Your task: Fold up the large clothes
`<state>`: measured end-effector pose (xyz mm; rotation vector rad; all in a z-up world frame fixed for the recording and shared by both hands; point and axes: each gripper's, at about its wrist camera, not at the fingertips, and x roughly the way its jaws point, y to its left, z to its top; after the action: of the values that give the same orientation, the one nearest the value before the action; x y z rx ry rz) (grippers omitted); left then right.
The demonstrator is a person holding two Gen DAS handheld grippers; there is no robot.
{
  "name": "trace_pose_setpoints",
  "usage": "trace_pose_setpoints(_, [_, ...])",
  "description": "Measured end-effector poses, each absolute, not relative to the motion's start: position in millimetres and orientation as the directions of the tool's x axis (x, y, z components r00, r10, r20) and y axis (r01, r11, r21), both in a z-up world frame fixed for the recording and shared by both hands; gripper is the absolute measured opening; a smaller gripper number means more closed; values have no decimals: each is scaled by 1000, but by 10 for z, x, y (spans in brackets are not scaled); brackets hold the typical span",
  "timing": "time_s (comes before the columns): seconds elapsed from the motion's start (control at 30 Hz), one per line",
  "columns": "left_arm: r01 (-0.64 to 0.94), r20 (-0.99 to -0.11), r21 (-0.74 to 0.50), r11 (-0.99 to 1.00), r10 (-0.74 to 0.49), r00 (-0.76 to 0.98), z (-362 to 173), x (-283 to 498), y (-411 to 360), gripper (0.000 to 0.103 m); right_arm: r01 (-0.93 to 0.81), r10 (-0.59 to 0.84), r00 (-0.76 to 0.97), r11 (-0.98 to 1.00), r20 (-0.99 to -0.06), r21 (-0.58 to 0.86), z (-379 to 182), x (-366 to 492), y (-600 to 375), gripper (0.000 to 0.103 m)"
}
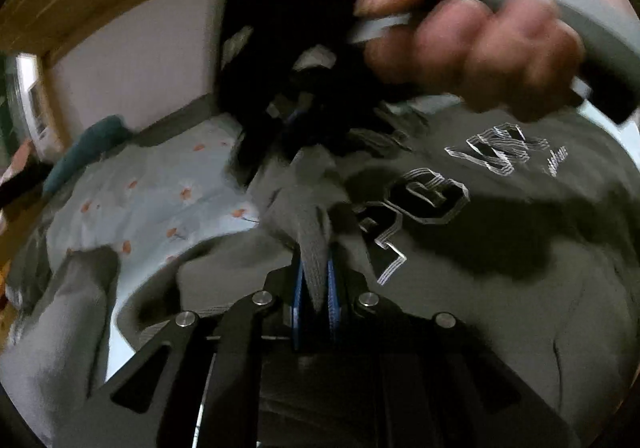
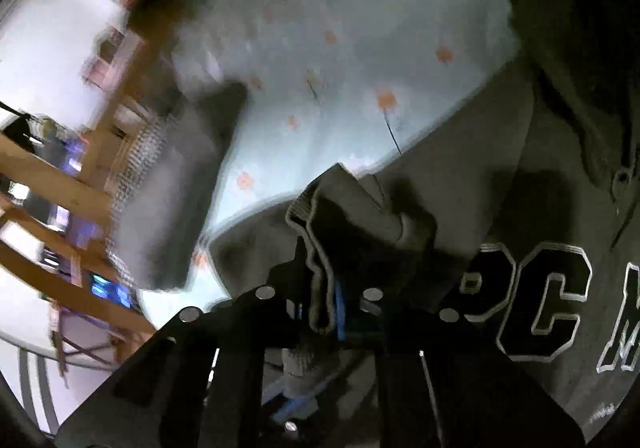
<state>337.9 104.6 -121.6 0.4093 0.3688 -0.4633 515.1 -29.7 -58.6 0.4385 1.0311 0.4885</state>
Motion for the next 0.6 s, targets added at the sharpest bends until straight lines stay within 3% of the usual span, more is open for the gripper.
trace_pose_setpoints(0.07, [465, -378, 244, 851, -358, 854, -1098, 3295, 1143, 10, -255, 637, 530, 749, -560, 611, -306, 5022, -538, 10])
trace_pose_setpoints(0.1, [456, -337, 185, 870, -380, 861, -953, 3218, 1221, 16, -267, 654, 565, 721, -503, 639, -215, 4959, -655, 10])
trace_pose_setpoints(0.17, [447, -295, 57, 893, -413, 862, -756, 3136, 1335, 38, -272, 679, 644, 634, -353, 724, -38, 4792, -1072, 9])
trace_pose_setpoints(0.2, [445, -272, -24, 895, -434, 859, -664, 3039, 1389, 58, -283, 679, 667, 611, -307, 739, 29, 4733, -1210, 9])
trace_pose_setpoints(0.23, [438, -257, -72, 896, -441, 860, -609, 2984, 1403, 67, -286, 666, 695, 603, -273, 744, 94, 4654, -1386, 9])
trace_pose_setpoints(0.37, [365, -239, -191, 911, -404, 883, -458, 2728, 1485, 69, -222, 596, 771, 581, -224, 783, 15, 4351, -2069, 9])
trace_pose_setpoints(0.4, [335, -244, -198, 921, -377, 893, -429, 2730, 1487, 77, -203, 582, 783, 573, -219, 794, -50, 4288, -2216, 9])
trace_pose_setpoints(0.5, [211, -356, -232, 950, -285, 890, -480, 2995, 1527, 80, -122, 513, 830, 553, -221, 824, -313, 4000, -2745, 9])
trace_pose_setpoints(0.6, [173, -495, -263, 949, -287, 820, -663, 3349, 1514, 80, -33, 442, 857, 559, -264, 829, -602, 3785, -3161, 9])
